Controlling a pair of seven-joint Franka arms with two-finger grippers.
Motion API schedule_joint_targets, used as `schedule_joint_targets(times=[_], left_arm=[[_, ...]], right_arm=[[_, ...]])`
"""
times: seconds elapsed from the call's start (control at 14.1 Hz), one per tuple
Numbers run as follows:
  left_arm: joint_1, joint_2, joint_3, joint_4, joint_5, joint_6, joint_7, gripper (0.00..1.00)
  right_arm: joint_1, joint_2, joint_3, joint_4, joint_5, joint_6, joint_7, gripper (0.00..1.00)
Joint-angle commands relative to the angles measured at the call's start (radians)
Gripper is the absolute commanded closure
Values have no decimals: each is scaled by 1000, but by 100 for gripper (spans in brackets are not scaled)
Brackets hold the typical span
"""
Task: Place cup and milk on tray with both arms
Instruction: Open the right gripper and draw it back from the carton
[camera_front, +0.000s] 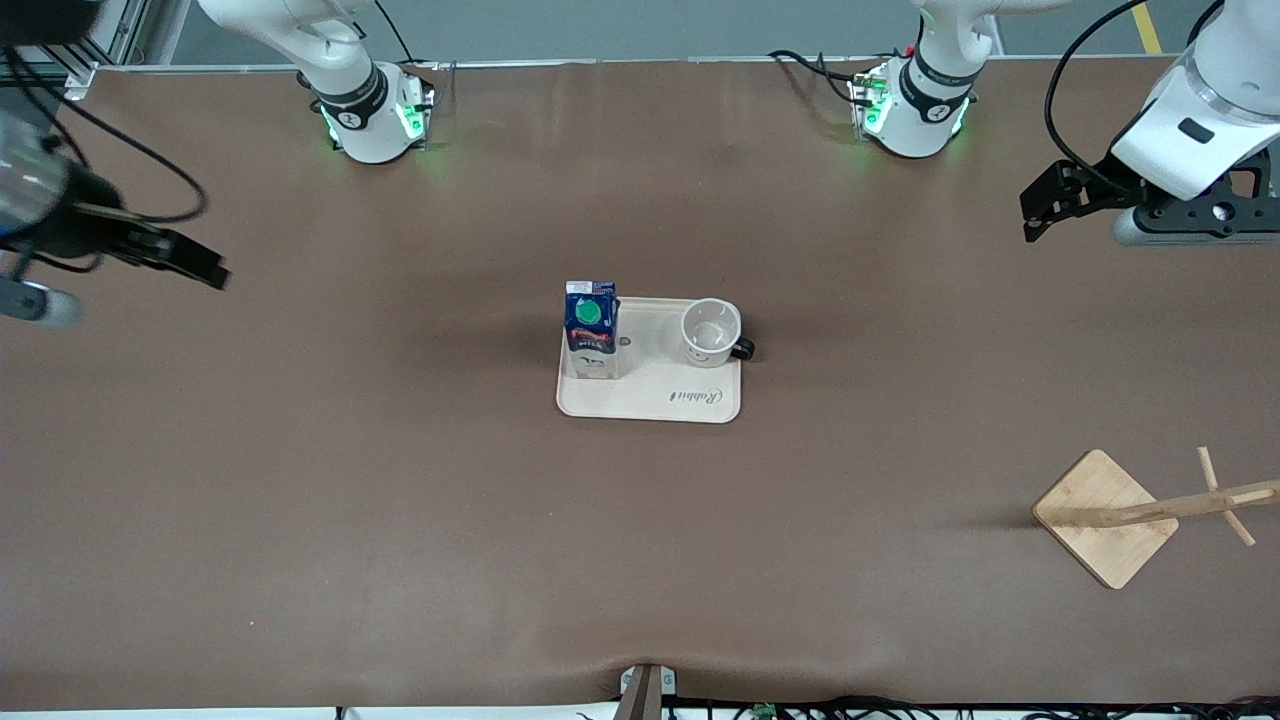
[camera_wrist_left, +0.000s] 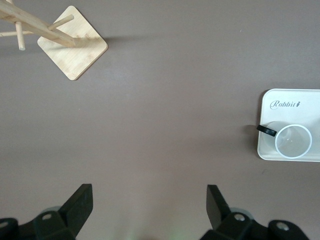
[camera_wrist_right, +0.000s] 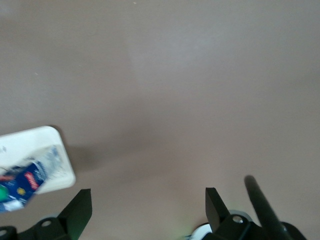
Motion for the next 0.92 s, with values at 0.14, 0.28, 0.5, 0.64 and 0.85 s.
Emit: schedule_joint_targets(times=[0.14,0.28,0.5,0.64,0.85], left_arm=[[7,-43,-6,-39,19,9,0,0],[7,-43,-4,-34,19,6,2,0],[10,-38,5,-16,4,0,8,0],[13,-27,8,16,3,-17,3,0],[27,-7,12,38,0,-37,2,0]], right_arm=[[-179,-64,18,-108,-13,32,-173,0],[-179,-95,19,-128,-22,29,-211,0],[-196,-89,18,-161,-25,48,-303,0],[-181,-95,27,-159,-28,78,-303,0],[-148,-143,24,-174,-33,90,-308,0]])
